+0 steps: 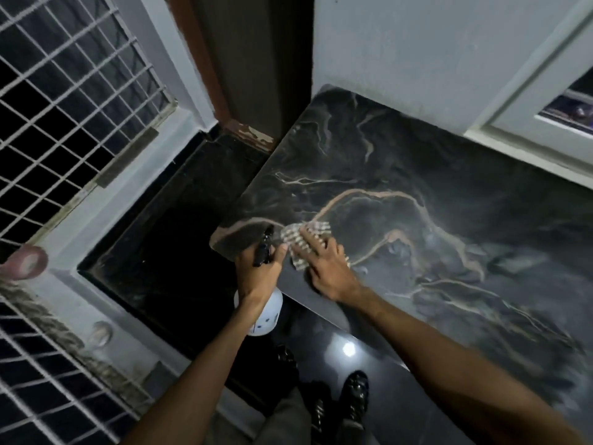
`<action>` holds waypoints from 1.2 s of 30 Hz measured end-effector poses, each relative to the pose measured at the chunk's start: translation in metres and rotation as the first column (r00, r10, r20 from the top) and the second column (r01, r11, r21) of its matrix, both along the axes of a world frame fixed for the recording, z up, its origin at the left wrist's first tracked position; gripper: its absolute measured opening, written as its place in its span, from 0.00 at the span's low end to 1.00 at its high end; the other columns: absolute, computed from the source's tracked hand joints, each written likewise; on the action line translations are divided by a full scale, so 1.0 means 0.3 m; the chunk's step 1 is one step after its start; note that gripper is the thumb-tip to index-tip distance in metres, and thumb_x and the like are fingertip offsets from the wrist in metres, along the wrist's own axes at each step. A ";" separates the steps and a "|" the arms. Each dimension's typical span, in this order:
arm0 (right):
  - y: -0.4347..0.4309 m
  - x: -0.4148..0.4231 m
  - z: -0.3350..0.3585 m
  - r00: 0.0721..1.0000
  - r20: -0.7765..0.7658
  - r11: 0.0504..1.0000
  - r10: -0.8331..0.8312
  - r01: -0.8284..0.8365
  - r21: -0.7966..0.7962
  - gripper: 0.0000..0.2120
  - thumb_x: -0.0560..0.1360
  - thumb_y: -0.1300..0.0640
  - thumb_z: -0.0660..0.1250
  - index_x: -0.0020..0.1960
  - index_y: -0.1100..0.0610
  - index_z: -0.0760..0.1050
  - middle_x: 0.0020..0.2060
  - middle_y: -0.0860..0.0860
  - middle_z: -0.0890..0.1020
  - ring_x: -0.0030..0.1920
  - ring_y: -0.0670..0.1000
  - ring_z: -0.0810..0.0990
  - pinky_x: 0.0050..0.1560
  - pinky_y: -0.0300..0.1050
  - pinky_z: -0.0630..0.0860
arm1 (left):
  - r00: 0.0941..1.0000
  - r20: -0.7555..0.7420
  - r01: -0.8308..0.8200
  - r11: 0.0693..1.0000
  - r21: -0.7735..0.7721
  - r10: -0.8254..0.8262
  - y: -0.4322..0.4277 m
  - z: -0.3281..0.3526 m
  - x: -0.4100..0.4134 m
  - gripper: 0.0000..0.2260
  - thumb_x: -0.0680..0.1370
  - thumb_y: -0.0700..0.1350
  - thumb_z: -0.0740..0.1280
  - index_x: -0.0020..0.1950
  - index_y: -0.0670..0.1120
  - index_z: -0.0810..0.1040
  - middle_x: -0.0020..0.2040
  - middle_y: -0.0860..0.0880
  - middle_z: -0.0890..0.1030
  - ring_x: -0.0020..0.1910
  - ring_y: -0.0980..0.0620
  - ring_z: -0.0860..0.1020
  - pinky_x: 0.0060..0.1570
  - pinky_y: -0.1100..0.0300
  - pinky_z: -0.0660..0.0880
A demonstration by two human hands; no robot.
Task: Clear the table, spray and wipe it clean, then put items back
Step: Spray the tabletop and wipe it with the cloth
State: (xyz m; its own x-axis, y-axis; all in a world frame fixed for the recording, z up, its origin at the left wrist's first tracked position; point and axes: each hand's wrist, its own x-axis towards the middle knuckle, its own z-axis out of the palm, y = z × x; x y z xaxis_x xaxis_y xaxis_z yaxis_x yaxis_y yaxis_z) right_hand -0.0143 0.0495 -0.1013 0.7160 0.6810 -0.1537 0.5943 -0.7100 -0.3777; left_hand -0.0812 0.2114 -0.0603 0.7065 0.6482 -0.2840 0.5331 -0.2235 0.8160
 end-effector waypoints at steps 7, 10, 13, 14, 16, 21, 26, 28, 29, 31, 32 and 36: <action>-0.610 -0.038 -0.002 0.806 -0.023 0.806 -0.591 0.590 -0.046 0.33 0.75 0.60 0.64 0.77 0.44 0.64 0.81 0.49 0.54 0.72 0.67 0.59 0.71 0.63 0.62 | 0.975 -0.061 0.214 0.977 0.002 -0.213 -0.397 0.015 -0.040 0.21 0.74 0.52 0.76 0.28 0.46 0.71 0.30 0.46 0.80 0.37 0.42 0.82 0.40 0.57 0.75; -0.804 -0.112 -0.015 0.681 -0.019 0.682 -0.732 0.731 -0.022 0.31 0.75 0.60 0.64 0.76 0.43 0.66 0.81 0.48 0.54 0.72 0.65 0.59 0.70 0.62 0.62 | 0.944 -0.091 0.312 0.948 -0.064 -0.316 -0.576 0.016 -0.063 0.22 0.73 0.51 0.77 0.27 0.43 0.71 0.28 0.43 0.78 0.36 0.37 0.82 0.39 0.52 0.78; -0.899 -0.164 -0.011 0.537 -0.051 0.538 -0.842 0.843 -0.012 0.31 0.74 0.60 0.64 0.75 0.43 0.67 0.81 0.49 0.54 0.71 0.67 0.59 0.70 0.64 0.62 | 0.938 -0.086 0.328 0.940 -0.092 -0.336 -0.699 0.015 -0.099 0.19 0.73 0.52 0.77 0.30 0.44 0.74 0.31 0.44 0.80 0.39 0.38 0.81 0.42 0.48 0.80; -0.922 -0.186 -0.012 0.611 -0.034 0.612 -0.791 0.791 -0.012 0.31 0.75 0.59 0.64 0.76 0.43 0.67 0.81 0.48 0.54 0.72 0.66 0.58 0.71 0.65 0.62 | 0.934 -0.076 0.345 0.936 -0.069 -0.350 -0.727 0.016 -0.112 0.18 0.74 0.51 0.77 0.30 0.46 0.74 0.31 0.47 0.80 0.41 0.41 0.81 0.44 0.51 0.78; -0.978 -0.193 -0.015 0.638 -0.046 0.639 -0.768 0.769 -0.006 0.30 0.75 0.58 0.63 0.76 0.43 0.66 0.81 0.47 0.54 0.72 0.65 0.57 0.71 0.65 0.63 | 0.924 -0.072 0.373 0.926 -0.061 -0.377 -0.766 0.022 -0.128 0.18 0.73 0.51 0.77 0.31 0.44 0.75 0.31 0.45 0.80 0.43 0.41 0.81 0.47 0.50 0.79; -0.846 -0.167 -0.007 0.618 -0.076 0.615 -0.783 0.786 0.058 0.31 0.74 0.59 0.65 0.76 0.46 0.67 0.81 0.52 0.55 0.75 0.65 0.53 0.74 0.66 0.57 | 0.922 -0.025 0.387 0.922 -0.020 -0.388 -0.743 0.032 -0.117 0.20 0.72 0.55 0.74 0.32 0.42 0.74 0.26 0.43 0.78 0.32 0.41 0.80 0.42 0.44 0.81; -0.709 -0.050 -0.010 0.615 -0.153 0.612 -0.774 0.788 0.068 0.30 0.75 0.59 0.62 0.76 0.44 0.66 0.81 0.49 0.53 0.75 0.67 0.53 0.72 0.65 0.58 | 0.918 0.032 0.396 0.918 -0.003 -0.396 -0.612 0.044 -0.051 0.22 0.67 0.65 0.71 0.35 0.46 0.74 0.27 0.44 0.79 0.32 0.44 0.83 0.40 0.44 0.82; -0.598 -0.028 0.006 0.533 -0.175 0.531 -0.827 0.845 0.066 0.31 0.75 0.59 0.62 0.77 0.46 0.65 0.81 0.52 0.52 0.76 0.69 0.51 0.73 0.68 0.53 | 0.922 0.069 0.383 0.924 0.000 -0.382 -0.536 0.037 -0.019 0.22 0.67 0.65 0.71 0.37 0.46 0.75 0.28 0.43 0.80 0.33 0.42 0.83 0.39 0.42 0.82; -0.507 -0.040 0.002 0.644 -0.125 0.639 -0.755 0.765 0.083 0.32 0.75 0.59 0.62 0.77 0.46 0.63 0.81 0.53 0.53 0.76 0.68 0.51 0.74 0.68 0.52 | 0.925 0.081 0.374 0.927 -0.005 -0.372 -0.486 0.034 -0.005 0.22 0.67 0.65 0.71 0.37 0.46 0.75 0.29 0.43 0.80 0.32 0.40 0.82 0.38 0.41 0.81; -0.365 -0.068 -0.028 0.871 -0.028 0.867 -0.490 0.490 0.089 0.32 0.75 0.57 0.61 0.78 0.45 0.62 0.81 0.52 0.53 0.75 0.66 0.54 0.73 0.66 0.56 | 0.930 0.091 0.359 0.933 -0.017 -0.356 -0.391 0.034 0.018 0.22 0.67 0.65 0.71 0.37 0.46 0.75 0.29 0.42 0.81 0.30 0.39 0.80 0.35 0.39 0.80; -0.323 -0.040 -0.027 0.902 -0.023 0.899 -0.430 0.431 0.078 0.32 0.75 0.57 0.61 0.78 0.45 0.62 0.81 0.50 0.54 0.74 0.65 0.55 0.72 0.65 0.59 | 0.933 0.090 0.352 0.936 -0.020 -0.349 -0.336 0.036 0.029 0.22 0.67 0.65 0.71 0.37 0.46 0.76 0.29 0.43 0.81 0.29 0.40 0.80 0.34 0.40 0.80; -0.129 0.078 -0.006 0.694 -0.128 0.694 -0.708 0.718 0.049 0.31 0.76 0.57 0.62 0.78 0.45 0.62 0.81 0.51 0.52 0.76 0.69 0.51 0.72 0.68 0.56 | 0.938 0.090 0.334 0.942 0.023 -0.335 -0.140 0.041 0.040 0.21 0.71 0.60 0.72 0.33 0.43 0.77 0.29 0.43 0.81 0.31 0.42 0.81 0.35 0.47 0.80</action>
